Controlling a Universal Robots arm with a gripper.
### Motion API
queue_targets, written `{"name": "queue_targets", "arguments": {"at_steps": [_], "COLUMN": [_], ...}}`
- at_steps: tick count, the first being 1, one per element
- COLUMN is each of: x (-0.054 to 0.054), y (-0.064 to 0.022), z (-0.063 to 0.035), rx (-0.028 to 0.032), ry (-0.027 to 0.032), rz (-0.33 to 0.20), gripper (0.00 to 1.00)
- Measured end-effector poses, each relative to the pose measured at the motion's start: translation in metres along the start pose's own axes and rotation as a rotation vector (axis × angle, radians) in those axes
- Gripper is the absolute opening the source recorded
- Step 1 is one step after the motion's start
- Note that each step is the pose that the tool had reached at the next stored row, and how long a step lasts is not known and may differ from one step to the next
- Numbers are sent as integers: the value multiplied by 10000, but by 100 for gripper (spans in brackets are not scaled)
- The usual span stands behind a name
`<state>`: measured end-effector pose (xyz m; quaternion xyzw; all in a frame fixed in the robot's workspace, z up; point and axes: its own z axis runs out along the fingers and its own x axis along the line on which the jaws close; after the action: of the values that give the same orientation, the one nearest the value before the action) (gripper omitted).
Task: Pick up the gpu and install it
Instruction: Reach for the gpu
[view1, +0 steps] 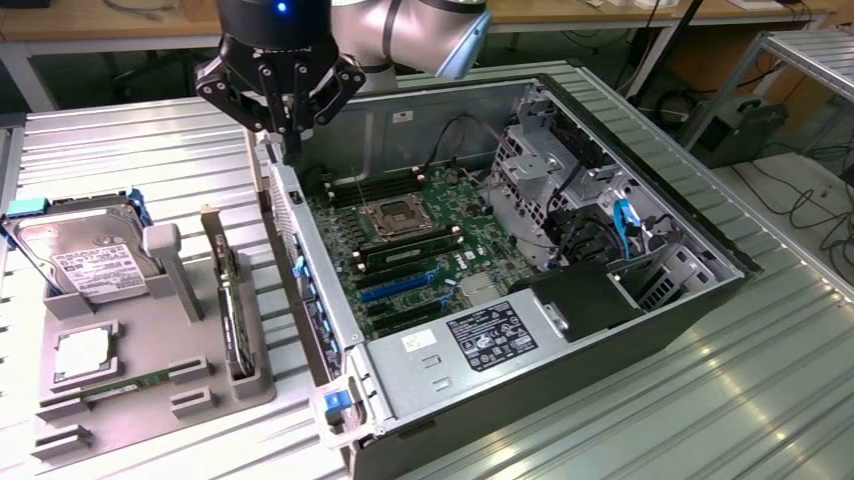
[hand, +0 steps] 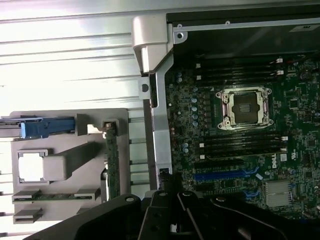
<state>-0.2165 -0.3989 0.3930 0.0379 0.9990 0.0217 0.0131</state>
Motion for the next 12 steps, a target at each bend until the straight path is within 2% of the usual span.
{"name": "queue_targets", "arguments": {"at_steps": [12], "x": [62], "y": [-5], "z": [-2], "rx": [0], "ry": [0], "rz": [0], "gripper": [11]}}
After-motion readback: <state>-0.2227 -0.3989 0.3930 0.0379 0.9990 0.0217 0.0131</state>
